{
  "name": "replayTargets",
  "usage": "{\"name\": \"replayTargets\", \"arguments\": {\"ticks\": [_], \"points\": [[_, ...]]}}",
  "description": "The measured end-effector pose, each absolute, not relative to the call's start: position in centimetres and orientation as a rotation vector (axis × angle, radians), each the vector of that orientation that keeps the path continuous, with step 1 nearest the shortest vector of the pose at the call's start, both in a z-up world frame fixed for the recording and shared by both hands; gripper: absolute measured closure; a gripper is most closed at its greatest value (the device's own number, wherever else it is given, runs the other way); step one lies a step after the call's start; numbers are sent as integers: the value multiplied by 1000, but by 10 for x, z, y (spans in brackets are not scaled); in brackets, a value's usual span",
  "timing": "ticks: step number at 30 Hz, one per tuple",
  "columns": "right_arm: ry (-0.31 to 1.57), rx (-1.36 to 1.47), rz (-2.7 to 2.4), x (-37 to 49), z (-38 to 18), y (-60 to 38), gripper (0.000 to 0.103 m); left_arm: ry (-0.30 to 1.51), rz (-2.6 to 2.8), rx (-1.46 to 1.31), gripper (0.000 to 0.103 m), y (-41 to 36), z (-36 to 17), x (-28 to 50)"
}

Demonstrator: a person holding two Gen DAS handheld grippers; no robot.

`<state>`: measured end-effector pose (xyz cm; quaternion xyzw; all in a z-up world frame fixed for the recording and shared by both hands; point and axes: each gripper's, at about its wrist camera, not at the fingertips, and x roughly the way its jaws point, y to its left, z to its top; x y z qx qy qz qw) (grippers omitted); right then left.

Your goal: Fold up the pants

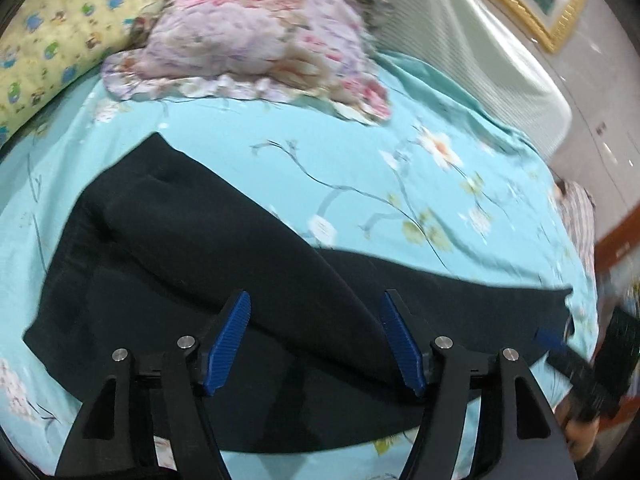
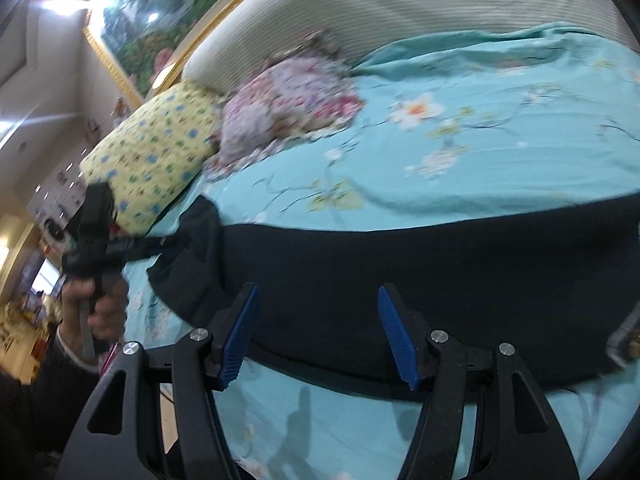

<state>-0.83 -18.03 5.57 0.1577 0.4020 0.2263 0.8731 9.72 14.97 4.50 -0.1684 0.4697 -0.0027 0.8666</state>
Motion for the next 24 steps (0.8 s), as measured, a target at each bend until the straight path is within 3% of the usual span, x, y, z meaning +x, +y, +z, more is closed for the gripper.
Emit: {"name": "replayTargets", "arguments": {"ticks": [10, 18, 21, 24], "points": [[923, 233, 699, 29, 41, -87, 40, 1228, 159, -292, 31, 172, 41, 181], [980, 132, 832, 60, 29, -24, 40, 1398, 237, -286, 31, 184, 5, 221], [1009, 90, 846, 67, 19, -9, 40, 1431, 248, -260, 42, 184, -9, 225], [1029, 58, 838, 70, 11, 1, 41, 1409, 235, -249, 65, 185, -14, 218]]}}
